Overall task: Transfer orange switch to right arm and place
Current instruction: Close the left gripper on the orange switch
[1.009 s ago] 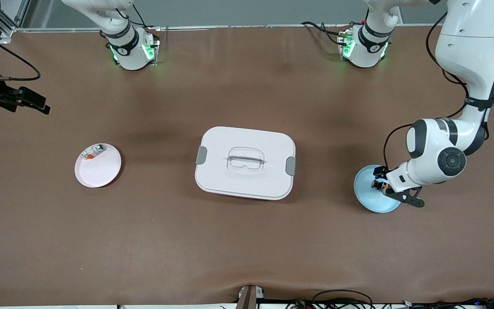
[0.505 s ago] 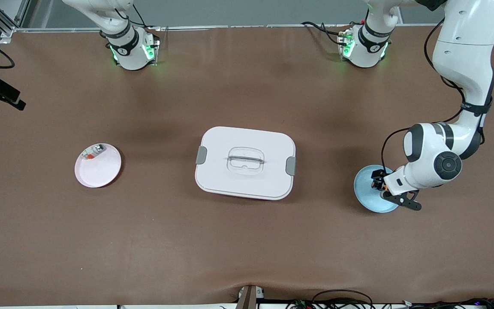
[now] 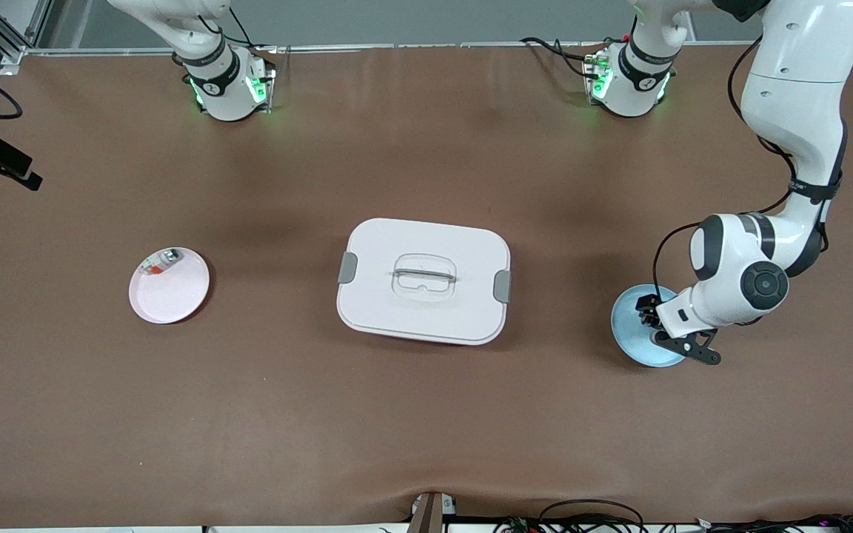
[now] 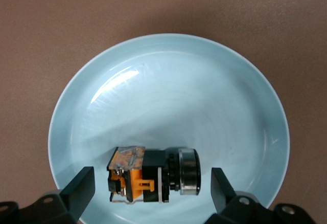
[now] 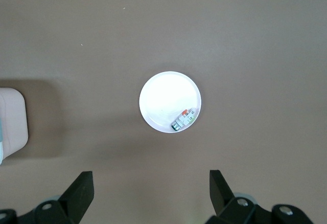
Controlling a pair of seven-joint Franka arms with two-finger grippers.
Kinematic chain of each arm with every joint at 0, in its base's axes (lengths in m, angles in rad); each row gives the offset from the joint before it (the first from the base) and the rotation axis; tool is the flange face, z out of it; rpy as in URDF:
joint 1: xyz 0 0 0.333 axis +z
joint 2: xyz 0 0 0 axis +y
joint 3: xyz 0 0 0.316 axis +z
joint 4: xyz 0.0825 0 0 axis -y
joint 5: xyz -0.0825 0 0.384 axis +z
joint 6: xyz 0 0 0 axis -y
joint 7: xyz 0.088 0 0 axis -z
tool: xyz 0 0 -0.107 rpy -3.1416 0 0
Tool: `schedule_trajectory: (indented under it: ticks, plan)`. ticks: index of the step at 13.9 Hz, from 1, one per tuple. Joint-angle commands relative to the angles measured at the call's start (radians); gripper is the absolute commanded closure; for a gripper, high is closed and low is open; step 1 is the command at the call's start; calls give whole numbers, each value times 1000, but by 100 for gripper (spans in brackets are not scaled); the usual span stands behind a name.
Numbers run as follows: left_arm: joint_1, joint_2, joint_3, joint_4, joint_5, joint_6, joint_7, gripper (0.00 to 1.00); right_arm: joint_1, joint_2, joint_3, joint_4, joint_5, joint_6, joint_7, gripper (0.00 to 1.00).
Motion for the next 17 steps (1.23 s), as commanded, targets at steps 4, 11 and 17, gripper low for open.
schedule_trajectory:
  ticks: [4,11,17]
  plan:
    - [-3,18,2,2,16,31,9,0,-9,0,15,-11,10,-27,-1,0]
    - [0,22,2,-5,16,41,-1,0,22,-11,18,-42,-6,-2,11,0]
    - [3,22,2,-5,16,54,0,74,22,-15,14,-34,13,-16,63,0]
